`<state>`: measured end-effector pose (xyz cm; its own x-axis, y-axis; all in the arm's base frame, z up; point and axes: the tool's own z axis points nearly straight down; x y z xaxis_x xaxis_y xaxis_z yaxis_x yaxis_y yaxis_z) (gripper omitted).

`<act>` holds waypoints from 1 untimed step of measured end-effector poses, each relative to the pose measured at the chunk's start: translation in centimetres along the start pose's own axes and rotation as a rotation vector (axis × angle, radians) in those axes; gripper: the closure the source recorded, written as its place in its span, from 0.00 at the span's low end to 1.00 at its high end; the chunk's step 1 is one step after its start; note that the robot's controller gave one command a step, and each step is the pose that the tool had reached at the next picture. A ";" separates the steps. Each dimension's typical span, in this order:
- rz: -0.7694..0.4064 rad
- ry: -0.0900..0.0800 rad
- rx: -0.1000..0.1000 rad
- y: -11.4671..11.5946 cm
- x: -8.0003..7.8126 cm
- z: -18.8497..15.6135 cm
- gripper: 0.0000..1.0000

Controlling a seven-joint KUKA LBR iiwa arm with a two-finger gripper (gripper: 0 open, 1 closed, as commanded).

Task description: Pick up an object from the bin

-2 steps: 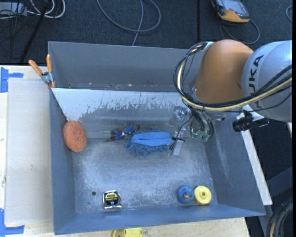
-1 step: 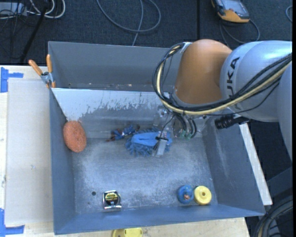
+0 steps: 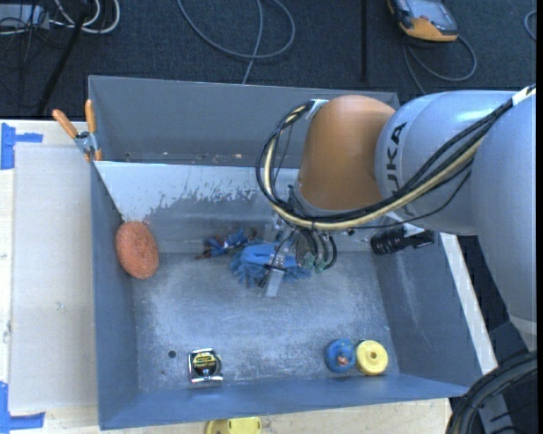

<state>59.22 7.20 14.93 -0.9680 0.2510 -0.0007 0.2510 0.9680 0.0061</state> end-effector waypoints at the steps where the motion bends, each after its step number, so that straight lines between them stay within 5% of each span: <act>1: 0.144 -0.002 0.005 -0.7 -1.6 7.3 1.00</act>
Offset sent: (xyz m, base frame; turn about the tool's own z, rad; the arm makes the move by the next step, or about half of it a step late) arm 0.0000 0.0000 0.0000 0.0000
